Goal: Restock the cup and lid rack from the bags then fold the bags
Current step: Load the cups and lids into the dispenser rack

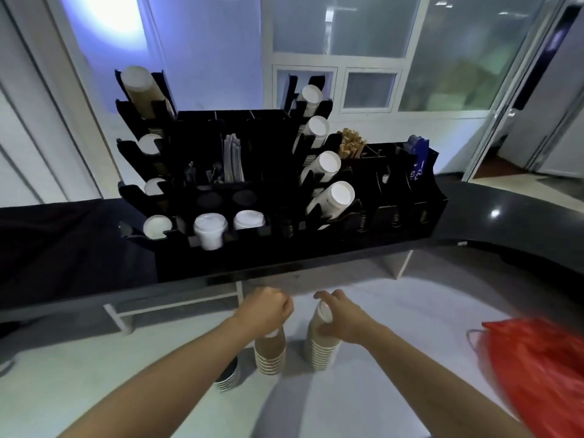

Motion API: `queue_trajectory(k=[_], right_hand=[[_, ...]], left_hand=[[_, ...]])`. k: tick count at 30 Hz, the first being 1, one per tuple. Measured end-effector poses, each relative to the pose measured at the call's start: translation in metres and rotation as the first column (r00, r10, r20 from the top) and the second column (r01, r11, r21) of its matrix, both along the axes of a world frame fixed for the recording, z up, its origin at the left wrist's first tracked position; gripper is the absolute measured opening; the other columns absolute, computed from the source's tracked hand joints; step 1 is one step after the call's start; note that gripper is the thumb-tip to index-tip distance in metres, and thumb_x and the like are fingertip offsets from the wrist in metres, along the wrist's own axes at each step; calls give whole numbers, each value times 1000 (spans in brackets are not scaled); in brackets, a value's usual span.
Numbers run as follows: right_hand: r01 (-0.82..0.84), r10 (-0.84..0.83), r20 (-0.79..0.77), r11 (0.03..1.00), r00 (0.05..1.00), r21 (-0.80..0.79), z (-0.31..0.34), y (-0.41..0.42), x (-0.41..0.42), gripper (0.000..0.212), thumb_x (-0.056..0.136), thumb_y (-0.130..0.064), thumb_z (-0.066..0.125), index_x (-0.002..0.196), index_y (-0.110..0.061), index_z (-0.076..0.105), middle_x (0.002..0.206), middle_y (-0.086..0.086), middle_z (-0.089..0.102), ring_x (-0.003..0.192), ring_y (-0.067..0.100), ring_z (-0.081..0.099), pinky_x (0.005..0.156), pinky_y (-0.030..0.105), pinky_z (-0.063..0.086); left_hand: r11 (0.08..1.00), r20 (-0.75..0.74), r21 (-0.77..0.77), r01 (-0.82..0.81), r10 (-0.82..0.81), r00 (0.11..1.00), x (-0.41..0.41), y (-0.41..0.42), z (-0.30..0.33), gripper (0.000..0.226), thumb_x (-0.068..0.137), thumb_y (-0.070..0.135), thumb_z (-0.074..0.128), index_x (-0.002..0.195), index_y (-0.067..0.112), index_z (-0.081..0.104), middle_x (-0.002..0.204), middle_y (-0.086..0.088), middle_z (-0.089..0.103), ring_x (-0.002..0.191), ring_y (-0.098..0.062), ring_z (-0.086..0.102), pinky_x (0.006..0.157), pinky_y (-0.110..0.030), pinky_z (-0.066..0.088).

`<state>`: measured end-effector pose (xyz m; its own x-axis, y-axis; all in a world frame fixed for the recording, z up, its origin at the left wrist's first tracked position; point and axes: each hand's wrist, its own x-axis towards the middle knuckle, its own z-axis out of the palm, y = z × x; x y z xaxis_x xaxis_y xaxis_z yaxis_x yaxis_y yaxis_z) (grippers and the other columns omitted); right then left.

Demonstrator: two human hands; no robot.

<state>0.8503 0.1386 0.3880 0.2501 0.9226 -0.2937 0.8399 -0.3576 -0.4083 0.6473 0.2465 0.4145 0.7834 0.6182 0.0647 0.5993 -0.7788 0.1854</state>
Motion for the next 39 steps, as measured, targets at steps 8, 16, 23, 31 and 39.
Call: queue_trajectory(k=[8,16,23,31,39], right_hand=[[-44,41,61,998,997,48,8,-2,-2,73,84,-42,76,144,-33,36,135,7,44,111,32,58,88,37,54],[-150,122,109,938,987,313,119,31,-19,74,82,-42,69,144,-44,29,126,-1,36,100,29,52,81,36,46],[-287,174,246,776,953,562,236,70,-62,66,82,-42,68,139,-43,35,129,-1,34,93,26,58,74,34,52],[-298,126,274,521,954,800,345,118,-128,58,80,-37,68,131,-43,41,116,-8,33,85,18,54,60,15,36],[-315,135,284,390,949,865,383,198,-198,60,83,-33,70,135,-41,42,127,-4,36,93,24,56,76,31,44]], left_hand=[[995,-32,-12,-100,100,994,-25,-23,8,34,99,31,42,82,11,62,90,-6,64,83,-27,60,69,-37,48],[980,116,108,-166,154,981,-41,-8,65,31,102,30,42,78,13,54,80,-1,54,77,-23,52,65,-38,41],[939,265,257,-228,158,951,-77,31,138,27,101,26,48,82,10,59,85,-6,61,79,-28,57,65,-41,48],[869,335,403,-289,153,930,-145,103,209,24,99,30,49,102,14,67,100,-3,63,97,-27,57,78,-41,49],[848,376,371,-378,235,896,-218,189,222,34,98,30,46,122,17,66,123,-2,63,112,-26,56,85,-43,52]])
